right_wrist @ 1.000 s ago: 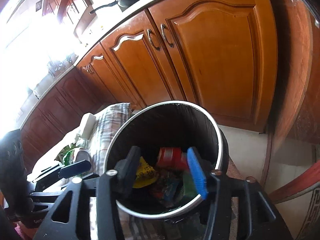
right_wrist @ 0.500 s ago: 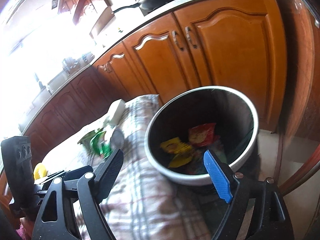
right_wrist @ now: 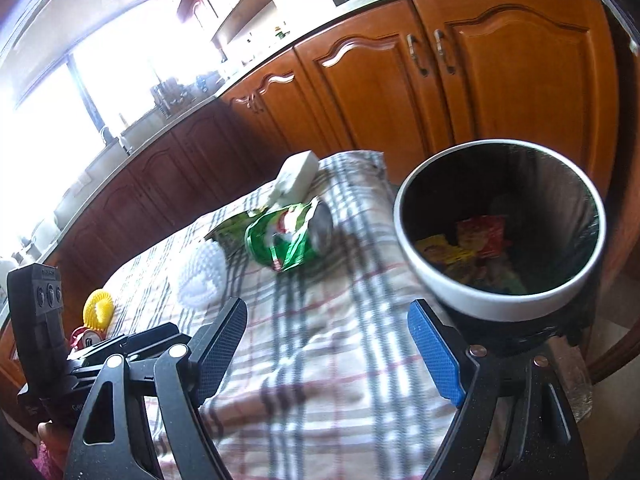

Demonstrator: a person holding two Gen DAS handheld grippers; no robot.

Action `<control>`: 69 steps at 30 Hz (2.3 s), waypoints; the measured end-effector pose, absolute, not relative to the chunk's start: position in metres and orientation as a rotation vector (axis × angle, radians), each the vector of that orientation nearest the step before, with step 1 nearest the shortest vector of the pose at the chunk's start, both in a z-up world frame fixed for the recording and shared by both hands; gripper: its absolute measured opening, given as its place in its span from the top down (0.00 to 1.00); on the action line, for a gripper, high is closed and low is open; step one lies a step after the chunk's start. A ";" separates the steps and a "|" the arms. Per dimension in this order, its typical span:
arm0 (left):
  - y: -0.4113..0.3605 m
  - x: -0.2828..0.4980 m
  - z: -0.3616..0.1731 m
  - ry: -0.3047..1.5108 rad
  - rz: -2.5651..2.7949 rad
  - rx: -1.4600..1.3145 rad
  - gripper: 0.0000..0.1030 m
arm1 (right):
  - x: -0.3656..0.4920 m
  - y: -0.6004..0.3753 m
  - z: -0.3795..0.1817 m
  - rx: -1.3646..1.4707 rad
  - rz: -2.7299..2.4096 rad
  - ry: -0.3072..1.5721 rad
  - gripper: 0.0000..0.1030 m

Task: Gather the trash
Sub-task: 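Grasp the white foam net with the left tool while the right tool grasps the green can, then carry the foam net and green can over the bin and open both tools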

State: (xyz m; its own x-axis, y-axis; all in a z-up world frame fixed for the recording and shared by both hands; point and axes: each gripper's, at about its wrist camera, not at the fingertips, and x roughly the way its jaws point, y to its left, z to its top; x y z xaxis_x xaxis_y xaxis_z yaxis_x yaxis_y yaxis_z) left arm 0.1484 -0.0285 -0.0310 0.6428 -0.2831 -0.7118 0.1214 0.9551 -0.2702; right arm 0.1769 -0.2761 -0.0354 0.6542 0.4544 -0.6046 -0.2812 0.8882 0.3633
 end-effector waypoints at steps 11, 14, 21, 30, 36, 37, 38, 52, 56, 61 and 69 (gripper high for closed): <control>0.009 0.152 -0.036 0.842 -0.157 -0.260 0.36 | 0.184 -0.249 -0.049 0.238 0.426 0.787 0.18; 0.014 0.156 -0.037 0.841 -0.144 -0.264 0.34 | 0.188 -0.247 -0.050 0.247 0.420 0.792 0.18; 0.028 0.176 -0.036 0.839 -0.126 -0.296 0.30 | 0.203 -0.241 -0.047 0.249 0.413 0.786 0.18; 0.046 0.205 -0.027 0.823 -0.125 -0.369 0.28 | 0.234 -0.235 -0.044 0.262 0.413 0.776 0.18; 0.042 0.226 -0.048 0.886 -0.136 -0.365 0.55 | 0.260 -0.229 -0.049 0.256 0.410 0.789 0.23; 0.038 0.227 -0.051 0.896 -0.145 -0.348 0.60 | 0.264 -0.227 -0.051 0.247 0.399 0.791 0.28; 0.035 0.227 -0.052 0.898 -0.151 -0.338 0.67 | 0.267 -0.226 -0.053 0.239 0.389 0.794 0.43; -0.006 0.197 -0.021 0.820 -0.294 -0.275 0.82 | 0.239 -0.241 -0.039 0.219 0.391 0.740 0.81; -0.022 0.194 -0.013 0.809 -0.329 -0.254 0.81 | 0.223 -0.260 -0.027 0.234 0.375 0.712 0.81; -0.044 0.192 -0.008 0.806 -0.369 -0.225 0.82 | 0.207 -0.286 -0.017 0.249 0.338 0.686 0.81; -0.077 0.189 -0.003 0.808 -0.415 -0.185 0.81 | 0.191 -0.324 -0.015 0.275 0.280 0.678 0.81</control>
